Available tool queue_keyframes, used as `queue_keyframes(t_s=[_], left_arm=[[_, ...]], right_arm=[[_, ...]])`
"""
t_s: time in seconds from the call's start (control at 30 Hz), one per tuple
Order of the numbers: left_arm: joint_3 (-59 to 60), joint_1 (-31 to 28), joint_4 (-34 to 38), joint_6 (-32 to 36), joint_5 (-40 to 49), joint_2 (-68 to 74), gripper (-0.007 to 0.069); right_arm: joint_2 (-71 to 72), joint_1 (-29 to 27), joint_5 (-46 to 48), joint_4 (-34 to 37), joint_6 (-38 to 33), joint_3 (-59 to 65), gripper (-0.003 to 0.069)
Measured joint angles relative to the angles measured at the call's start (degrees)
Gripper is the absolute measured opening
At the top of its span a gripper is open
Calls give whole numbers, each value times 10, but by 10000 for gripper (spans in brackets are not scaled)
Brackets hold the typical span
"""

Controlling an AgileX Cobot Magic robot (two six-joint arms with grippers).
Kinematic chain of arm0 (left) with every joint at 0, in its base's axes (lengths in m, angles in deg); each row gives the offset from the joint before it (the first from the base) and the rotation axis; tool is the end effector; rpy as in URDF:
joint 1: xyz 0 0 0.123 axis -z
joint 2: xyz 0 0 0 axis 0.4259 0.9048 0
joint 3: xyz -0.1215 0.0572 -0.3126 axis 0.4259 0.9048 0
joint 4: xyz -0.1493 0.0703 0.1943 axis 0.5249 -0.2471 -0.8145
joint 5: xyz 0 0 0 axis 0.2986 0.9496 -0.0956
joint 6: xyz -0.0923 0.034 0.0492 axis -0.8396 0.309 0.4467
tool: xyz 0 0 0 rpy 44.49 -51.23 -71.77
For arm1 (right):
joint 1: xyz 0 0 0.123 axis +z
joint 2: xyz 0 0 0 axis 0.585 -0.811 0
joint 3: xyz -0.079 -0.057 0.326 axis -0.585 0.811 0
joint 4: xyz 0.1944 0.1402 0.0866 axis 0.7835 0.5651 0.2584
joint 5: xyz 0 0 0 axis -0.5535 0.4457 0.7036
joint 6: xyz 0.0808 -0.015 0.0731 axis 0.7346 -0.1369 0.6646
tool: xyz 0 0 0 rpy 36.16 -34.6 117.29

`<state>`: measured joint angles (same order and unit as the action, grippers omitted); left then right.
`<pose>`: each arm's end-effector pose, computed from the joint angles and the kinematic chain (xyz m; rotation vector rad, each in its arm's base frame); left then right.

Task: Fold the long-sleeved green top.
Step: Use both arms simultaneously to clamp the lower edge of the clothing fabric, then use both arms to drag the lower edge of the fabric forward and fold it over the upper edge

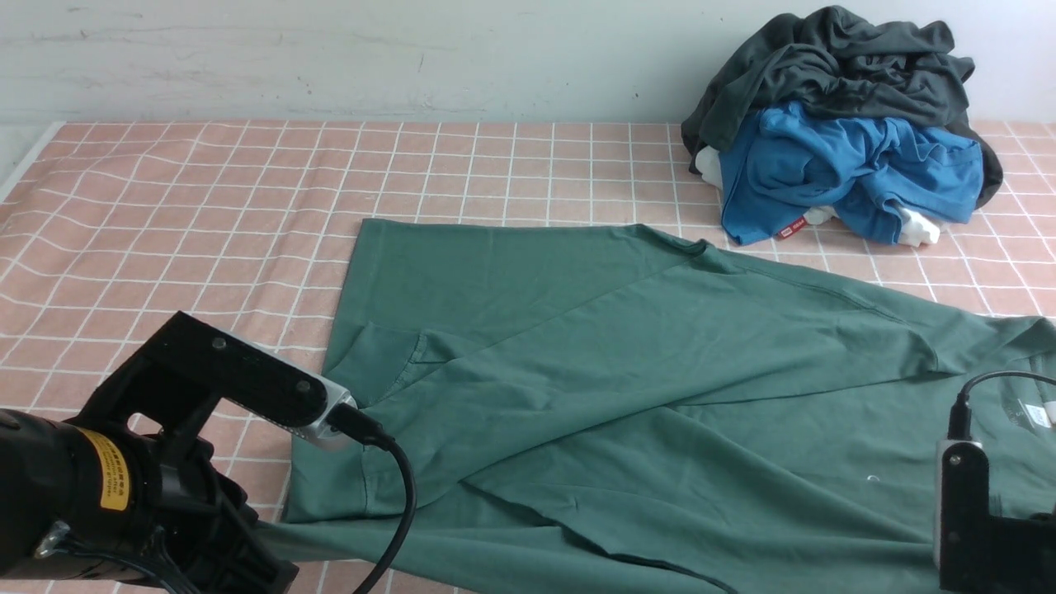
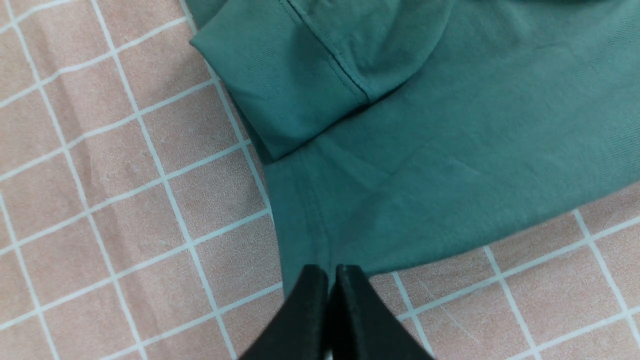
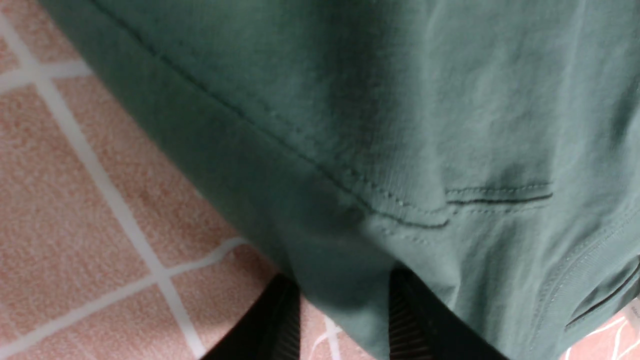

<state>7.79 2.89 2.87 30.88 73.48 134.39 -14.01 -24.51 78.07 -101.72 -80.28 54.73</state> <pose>0.1559 -0.0730 0.2887 0.6162 2.5709 -0.0561 0.1880 -0.0086 0.1755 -1.6812 2.4209 -0.7703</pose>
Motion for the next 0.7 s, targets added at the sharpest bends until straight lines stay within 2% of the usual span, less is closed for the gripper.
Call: queue_keyframes(t_s=[0.07, 0.2, 0.23, 0.27, 0.3, 0.33, 0.57, 0.7], left_arm=[[0, 0, 0, 0, 0, 0, -1], [0, 0, 0, 0, 0, 0, -1], [0, 0, 0, 0, 0, 0, -1], [0, 0, 0, 0, 0, 0, -1], [0, 0, 0, 0, 0, 0, -1], [0, 0, 0, 0, 0, 0, -1], [-8, -1, -1, 0, 1, 0, -1], [-50, -1, -7, -12, -7, 1, -1]], right_arm=[[-1, 0, -1, -1, 0, 0, 241], [1, 0, 4, 5, 1, 0, 125], [1, 0, 4, 6, 1, 0, 125], [12, 0, 10, 15, 1, 2, 65], [14, 0, 11, 16, 1, 2, 58], [38, 0, 22, 29, 2, 4, 15], [154, 0, 41, 68, 5, 6, -4], [195, 0, 56, 86, 39, -24, -4]])
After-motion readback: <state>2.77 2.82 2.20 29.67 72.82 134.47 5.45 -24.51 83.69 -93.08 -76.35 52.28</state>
